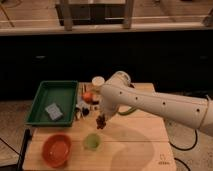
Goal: Place grapes in red bowl
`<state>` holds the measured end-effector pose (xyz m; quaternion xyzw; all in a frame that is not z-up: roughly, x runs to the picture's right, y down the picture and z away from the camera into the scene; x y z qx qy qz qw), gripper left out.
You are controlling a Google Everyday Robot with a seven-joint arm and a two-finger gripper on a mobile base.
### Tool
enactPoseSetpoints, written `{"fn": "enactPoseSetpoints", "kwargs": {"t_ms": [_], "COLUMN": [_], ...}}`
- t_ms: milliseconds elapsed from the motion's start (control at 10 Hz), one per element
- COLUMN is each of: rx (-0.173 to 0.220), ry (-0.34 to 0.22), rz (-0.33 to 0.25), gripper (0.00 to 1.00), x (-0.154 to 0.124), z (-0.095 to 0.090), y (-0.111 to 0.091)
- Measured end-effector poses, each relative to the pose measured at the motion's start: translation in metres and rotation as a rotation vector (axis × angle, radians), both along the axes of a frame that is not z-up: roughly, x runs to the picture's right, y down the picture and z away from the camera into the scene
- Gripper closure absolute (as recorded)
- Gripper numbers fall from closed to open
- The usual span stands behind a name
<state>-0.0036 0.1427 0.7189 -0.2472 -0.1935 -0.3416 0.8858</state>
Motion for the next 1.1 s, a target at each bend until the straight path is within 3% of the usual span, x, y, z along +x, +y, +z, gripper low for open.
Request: {"fn": "enactPoseSetpoints", "kwargs": {"t_ms": [1100], "rx": [0.038], "ry": [-0.094], "rz": [-0.153], "gripper": [1.0], "x": [-0.057], "z": [-0.031], "y": [0.008]}}
